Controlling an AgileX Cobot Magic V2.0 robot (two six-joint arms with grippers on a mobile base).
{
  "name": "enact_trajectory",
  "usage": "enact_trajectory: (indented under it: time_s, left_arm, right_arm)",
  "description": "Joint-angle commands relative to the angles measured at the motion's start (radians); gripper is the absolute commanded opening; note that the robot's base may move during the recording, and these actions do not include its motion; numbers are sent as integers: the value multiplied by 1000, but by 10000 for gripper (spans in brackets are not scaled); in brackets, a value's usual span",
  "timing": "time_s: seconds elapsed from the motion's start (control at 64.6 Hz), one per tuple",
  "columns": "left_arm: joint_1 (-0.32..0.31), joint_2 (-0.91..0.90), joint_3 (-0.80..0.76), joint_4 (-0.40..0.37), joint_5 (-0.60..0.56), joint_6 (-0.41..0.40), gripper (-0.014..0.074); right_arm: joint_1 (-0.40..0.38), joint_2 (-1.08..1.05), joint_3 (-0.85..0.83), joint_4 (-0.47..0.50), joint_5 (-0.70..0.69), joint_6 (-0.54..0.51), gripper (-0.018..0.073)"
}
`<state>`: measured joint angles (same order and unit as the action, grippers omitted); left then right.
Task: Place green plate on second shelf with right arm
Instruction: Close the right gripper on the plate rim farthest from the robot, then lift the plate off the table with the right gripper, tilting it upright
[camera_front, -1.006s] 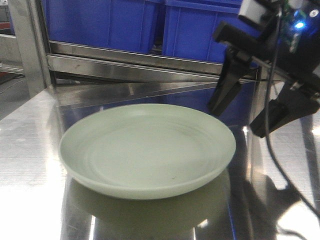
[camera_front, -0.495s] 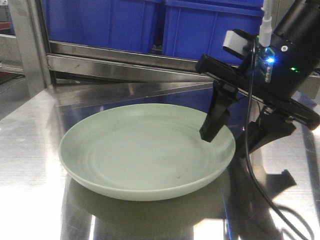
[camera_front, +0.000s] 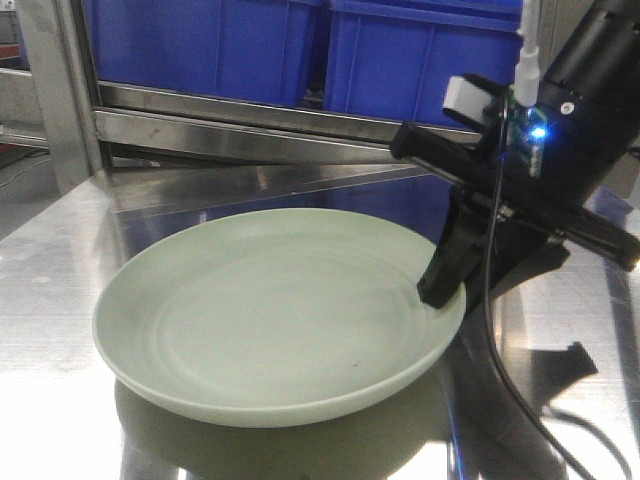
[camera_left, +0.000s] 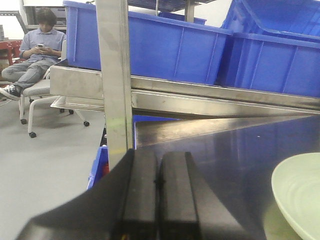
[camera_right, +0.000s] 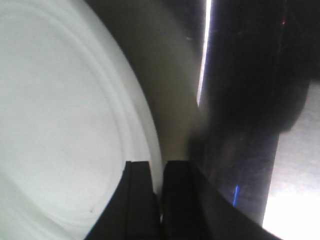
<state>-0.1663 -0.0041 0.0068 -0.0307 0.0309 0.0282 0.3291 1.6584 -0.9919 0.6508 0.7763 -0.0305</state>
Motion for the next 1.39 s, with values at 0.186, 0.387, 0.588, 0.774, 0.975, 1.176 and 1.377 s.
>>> enact_trajectory:
  time_s: [0.186, 0.387, 0.588, 0.774, 0.975, 1.176, 1.377]
  left_arm:
    - [-5, -17, 40, -3, -90, -2, 130]
    - [-5, -17, 40, -3, -90, -2, 130]
    - [-5, -17, 40, -3, -90, -2, 130]
    - [-5, -17, 40, -3, -90, -2, 130]
    - [-5, -17, 40, -3, -90, -2, 130]
    - [-5, -17, 40, -3, -90, -2, 130]
    - [-5, -17, 40, -3, -90, -2, 130]
  right_arm:
    - [1, -282, -28, -40, -75, -9, 55]
    - [1, -491, -28, -159, -114, -9, 55]
    - [1, -659, -27, -228, -92, -9, 55]
    - [1, -760, -27, -228, -65, -8, 56]
    - [1, -784, -27, -234, -70, -13, 56]
    - [0, -788, -13, -380, -249, -18, 56]
    - [-88, -915, 130, -440, -654, -18, 56]
